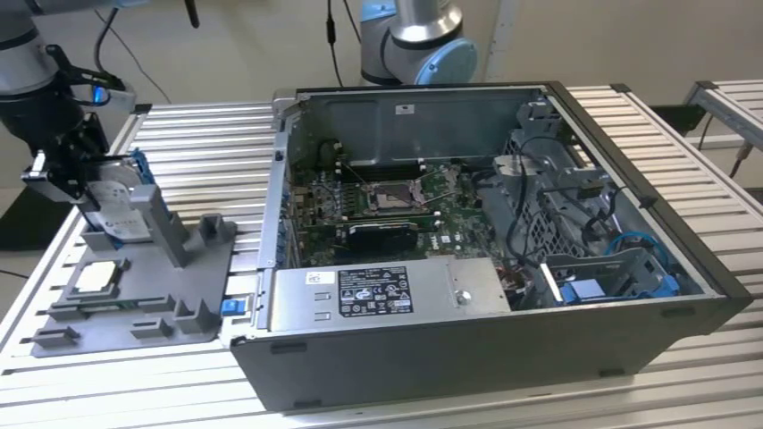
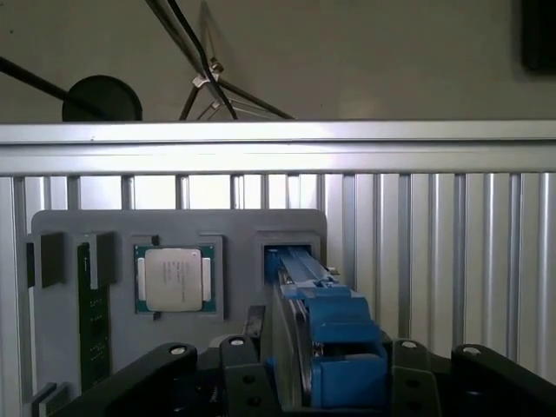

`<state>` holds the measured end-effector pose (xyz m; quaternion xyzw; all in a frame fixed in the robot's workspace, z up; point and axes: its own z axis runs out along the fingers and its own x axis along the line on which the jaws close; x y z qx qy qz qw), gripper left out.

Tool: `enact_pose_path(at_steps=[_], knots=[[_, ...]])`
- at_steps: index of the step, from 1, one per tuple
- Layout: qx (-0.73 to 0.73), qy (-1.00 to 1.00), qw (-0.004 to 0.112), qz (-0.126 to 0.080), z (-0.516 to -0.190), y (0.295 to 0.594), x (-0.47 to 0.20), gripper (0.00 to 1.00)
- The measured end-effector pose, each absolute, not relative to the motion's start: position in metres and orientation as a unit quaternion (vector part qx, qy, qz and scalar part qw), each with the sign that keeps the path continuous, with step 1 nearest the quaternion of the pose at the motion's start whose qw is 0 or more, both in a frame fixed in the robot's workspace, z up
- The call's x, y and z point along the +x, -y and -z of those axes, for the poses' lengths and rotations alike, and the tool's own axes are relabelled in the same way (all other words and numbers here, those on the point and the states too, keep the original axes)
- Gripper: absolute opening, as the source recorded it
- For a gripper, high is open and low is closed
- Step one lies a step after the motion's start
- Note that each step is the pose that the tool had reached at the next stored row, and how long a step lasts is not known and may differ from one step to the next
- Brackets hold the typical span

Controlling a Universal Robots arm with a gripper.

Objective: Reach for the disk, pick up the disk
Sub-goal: 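Pick up the disk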

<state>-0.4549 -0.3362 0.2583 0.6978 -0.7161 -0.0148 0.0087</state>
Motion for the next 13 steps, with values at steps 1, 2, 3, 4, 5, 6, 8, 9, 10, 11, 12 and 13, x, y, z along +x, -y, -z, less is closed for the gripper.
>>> enact_pose_path(at_steps=[1,2,3,4,5,6,8,9,10,11,12,13], knots=[[0.698,0.716,0.009,0.015,-0.2588,0.3362,-0.4549,0.0],[0.698,0.716,0.009,0.015,-0.259,0.3362,-0.4549,0.0],[0.698,0.716,0.009,0.015,-0.259,0.3363,-0.4549,0.0],[0.698,0.716,0.009,0.015,-0.259,0.3363,-0.4549,0.0],[0.698,0.716,0.009,0.015,-0.2591,0.3363,-0.4549,0.0],[0.698,0.716,0.009,0.015,-0.2593,0.3363,-0.4549,0.0],[0.698,0.716,0.009,0.015,-0.26,0.3362,-0.4549,0.0],[0.698,0.716,0.009,0.015,-0.2603,0.3362,-0.4549,0.0],[0.698,0.716,0.009,0.015,-0.2607,0.3363,-0.4549,0.0],[0.698,0.716,0.009,0.015,-0.2611,0.3363,-0.4549,0.0],[0.698,0.716,0.009,0.015,-0.2615,0.3363,-0.4549,0.0],[0.698,0.716,0.009,0.015,-0.2616,0.3362,-0.4549,0.0]])
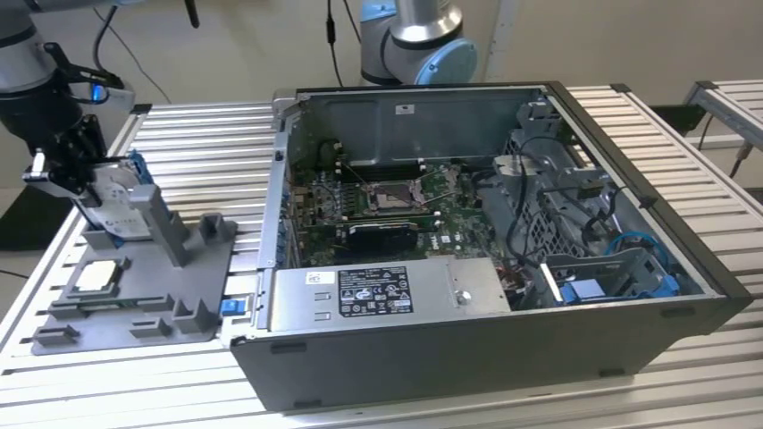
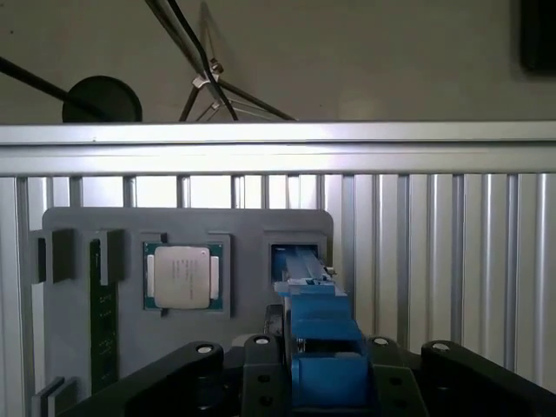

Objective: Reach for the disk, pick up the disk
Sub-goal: 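Pick up the disk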

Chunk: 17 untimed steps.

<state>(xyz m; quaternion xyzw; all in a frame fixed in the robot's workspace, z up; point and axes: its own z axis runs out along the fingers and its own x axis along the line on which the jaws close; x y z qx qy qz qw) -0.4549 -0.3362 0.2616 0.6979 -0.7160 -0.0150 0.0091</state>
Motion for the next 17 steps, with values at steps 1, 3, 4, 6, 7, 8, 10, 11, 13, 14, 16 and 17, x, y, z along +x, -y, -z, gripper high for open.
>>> enact_pose_path(at_steps=[1,3,4,6,7,8,10,11,13,14,16,17], knots=[[0.698,0.716,0.009,0.015,-0.2616,0.3363,-0.4549,0.0],[0.698,0.716,0.009,0.015,-0.2617,0.3363,-0.4549,0.0],[0.698,0.716,0.009,0.015,-0.2618,0.3362,-0.4549,0.0],[0.698,0.716,0.009,0.015,-0.2618,0.3363,-0.4549,0.0],[0.698,0.716,0.009,0.015,-0.2618,0.3363,-0.4549,0.0],[0.698,0.716,0.009,0.015,-0.2619,0.3363,-0.4549,0.0],[0.698,0.716,0.009,0.015,-0.2619,0.3363,-0.4549,0.0],[0.698,0.716,0.009,0.015,-0.262,0.3363,-0.455,0.0],[0.698,0.716,0.006,0.019,-0.2622,0.3362,-0.455,0.0],[0.698,0.716,0.006,0.019,-0.2621,0.3362,-0.455,0.0],[0.698,0.716,0.006,0.018,-0.2621,0.3363,-0.4549,0.0],[0.698,0.716,0.006,0.018,-0.2621,0.3363,-0.4549,0.0]])
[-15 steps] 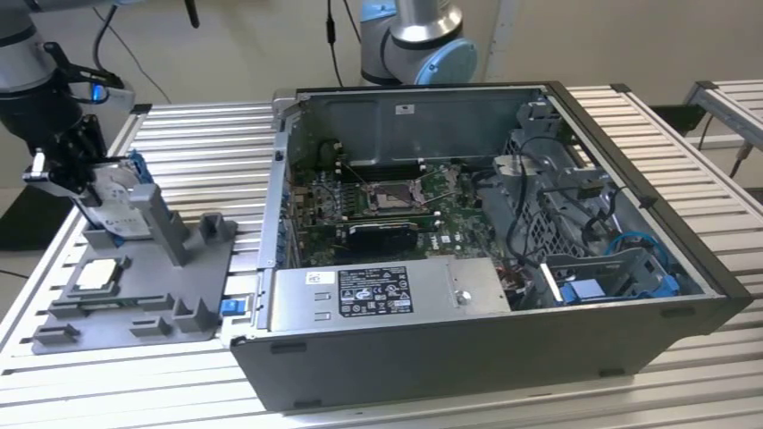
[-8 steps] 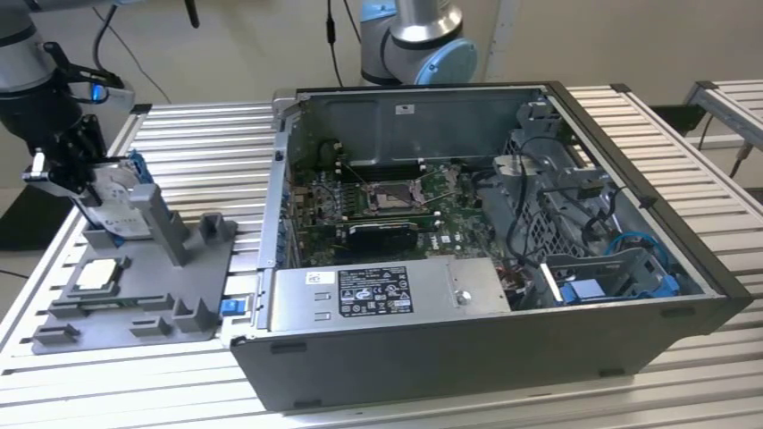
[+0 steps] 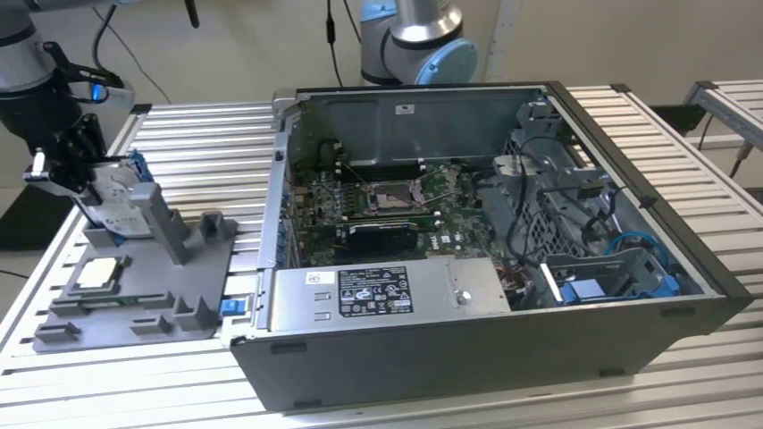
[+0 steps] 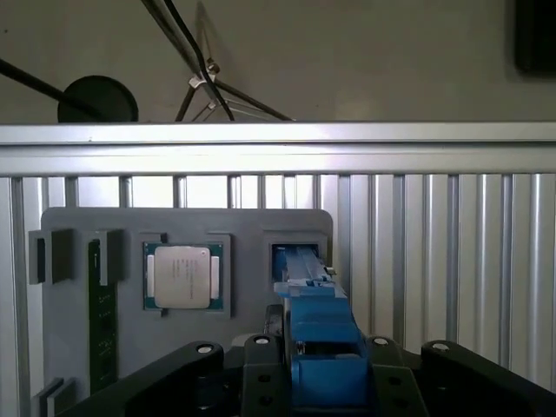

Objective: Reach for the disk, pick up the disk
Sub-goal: 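Pick up the disk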

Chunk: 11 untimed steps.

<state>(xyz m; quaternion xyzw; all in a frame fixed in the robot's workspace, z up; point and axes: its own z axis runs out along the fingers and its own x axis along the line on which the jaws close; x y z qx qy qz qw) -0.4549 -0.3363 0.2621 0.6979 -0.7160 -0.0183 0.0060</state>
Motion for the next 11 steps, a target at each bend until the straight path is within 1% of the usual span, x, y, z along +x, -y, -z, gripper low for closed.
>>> enact_pose_path(at_steps=[3,11], knots=[[0.698,0.716,0.004,0.021,-0.2621,0.3364,-0.4549,0.0],[0.698,0.716,0.002,0.023,-0.2627,0.3363,-0.455,0.0]])
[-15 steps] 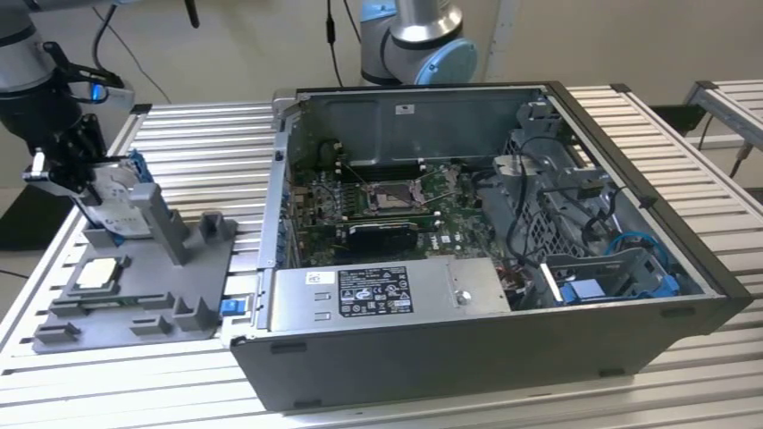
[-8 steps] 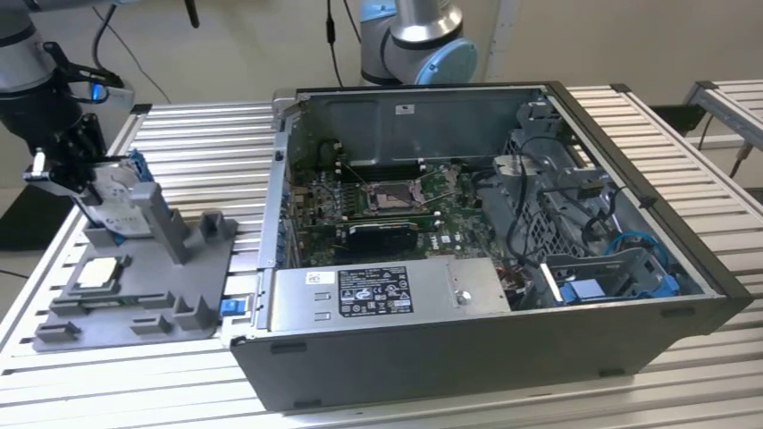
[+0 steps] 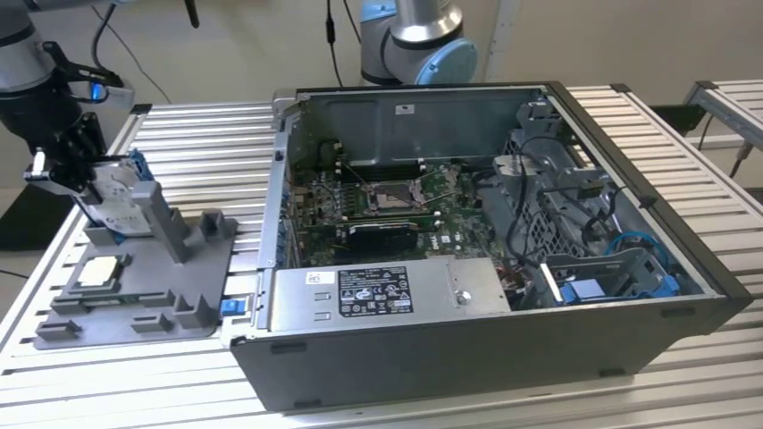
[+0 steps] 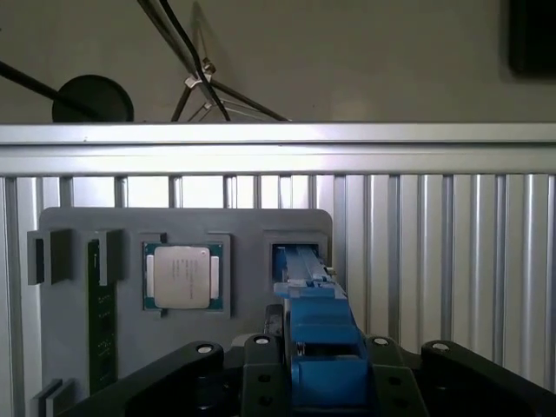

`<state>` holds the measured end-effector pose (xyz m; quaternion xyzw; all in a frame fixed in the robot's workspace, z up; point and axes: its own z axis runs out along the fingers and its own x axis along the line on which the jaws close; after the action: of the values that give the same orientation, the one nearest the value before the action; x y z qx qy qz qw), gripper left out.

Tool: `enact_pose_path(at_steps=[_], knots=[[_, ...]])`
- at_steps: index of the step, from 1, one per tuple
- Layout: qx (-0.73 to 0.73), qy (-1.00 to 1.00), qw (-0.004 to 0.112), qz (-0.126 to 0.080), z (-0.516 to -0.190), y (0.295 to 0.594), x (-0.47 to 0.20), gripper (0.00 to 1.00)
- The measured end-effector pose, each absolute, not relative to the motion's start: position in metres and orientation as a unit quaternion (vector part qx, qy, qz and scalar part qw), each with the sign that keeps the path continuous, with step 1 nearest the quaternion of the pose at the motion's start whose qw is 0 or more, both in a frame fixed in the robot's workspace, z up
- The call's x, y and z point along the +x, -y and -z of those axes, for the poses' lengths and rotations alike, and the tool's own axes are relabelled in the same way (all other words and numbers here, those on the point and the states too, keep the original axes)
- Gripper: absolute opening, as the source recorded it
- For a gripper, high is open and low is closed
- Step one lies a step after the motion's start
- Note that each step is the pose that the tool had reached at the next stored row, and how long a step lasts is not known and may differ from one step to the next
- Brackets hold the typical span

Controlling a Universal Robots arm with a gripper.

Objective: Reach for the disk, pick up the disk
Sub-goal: 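Pick up the disk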

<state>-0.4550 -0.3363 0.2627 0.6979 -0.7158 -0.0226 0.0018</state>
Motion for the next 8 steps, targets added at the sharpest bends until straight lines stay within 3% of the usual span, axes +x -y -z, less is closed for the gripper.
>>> enact_pose_path(at_steps=[8], knots=[[0.698,0.716,0.002,0.023,-0.2627,0.3363,-0.4549,0.0]])
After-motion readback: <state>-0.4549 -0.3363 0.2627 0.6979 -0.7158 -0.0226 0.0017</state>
